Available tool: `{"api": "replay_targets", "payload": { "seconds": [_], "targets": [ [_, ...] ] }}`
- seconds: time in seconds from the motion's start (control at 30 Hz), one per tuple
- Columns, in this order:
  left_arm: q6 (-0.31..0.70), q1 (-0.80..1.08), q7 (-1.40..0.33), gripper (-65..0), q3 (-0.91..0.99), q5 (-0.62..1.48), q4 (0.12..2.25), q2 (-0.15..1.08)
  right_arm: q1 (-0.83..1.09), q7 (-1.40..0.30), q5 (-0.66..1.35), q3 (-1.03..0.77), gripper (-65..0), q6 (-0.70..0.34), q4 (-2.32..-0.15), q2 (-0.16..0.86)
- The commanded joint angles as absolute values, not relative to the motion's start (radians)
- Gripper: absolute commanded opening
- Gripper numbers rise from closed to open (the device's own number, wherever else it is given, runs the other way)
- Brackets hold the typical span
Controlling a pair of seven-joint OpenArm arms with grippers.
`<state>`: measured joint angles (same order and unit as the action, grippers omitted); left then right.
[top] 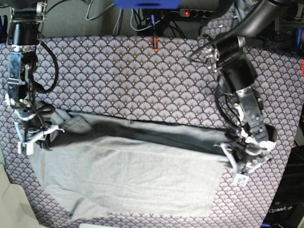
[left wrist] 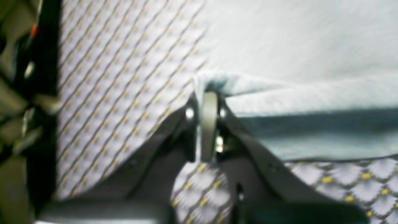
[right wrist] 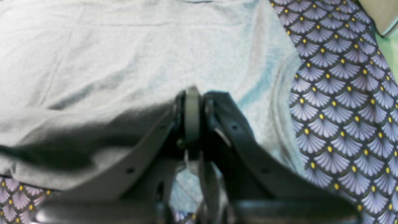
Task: Fold the T-shirt properly
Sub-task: 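Lift the shoulder edge with both grippers and pull it toward the hem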
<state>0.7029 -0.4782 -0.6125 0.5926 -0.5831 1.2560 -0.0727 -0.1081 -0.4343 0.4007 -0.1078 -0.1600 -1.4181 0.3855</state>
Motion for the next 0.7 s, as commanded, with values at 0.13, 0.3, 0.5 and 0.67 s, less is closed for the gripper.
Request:
{"api": "replay_targets", "payload": {
  "seconds": [0.13,0.3,0.5,0.67],
  "targets": [
    [0.628,-0.504,-0.57,-65.0,0.572,-0.572,1.221,-0.071,-0.188,-0.404,0.326,-0.094,-65.0,-0.157,-1.371,0.401],
    [0.553,-0.498,-0.519,-65.0,0.57,-0.57,1.219,-0.07,-0.216,-0.404,0.312,-0.093,-65.0,-0.199,-1.343,0.39],
    [0.552,-0.503,-0.503,-65.0,0.568,-0.568,1.219,-0.07,-0.222,-0.404,0.311,-0.093,-65.0,-0.228,-1.34,0.389],
    [0.552,-0.504,-0.501,-65.0,0.567,-0.568,1.219,-0.071,-0.223,-0.404,0.311,-0.091,-65.0,-0.228,-1.34,0.389]
  ]
}}
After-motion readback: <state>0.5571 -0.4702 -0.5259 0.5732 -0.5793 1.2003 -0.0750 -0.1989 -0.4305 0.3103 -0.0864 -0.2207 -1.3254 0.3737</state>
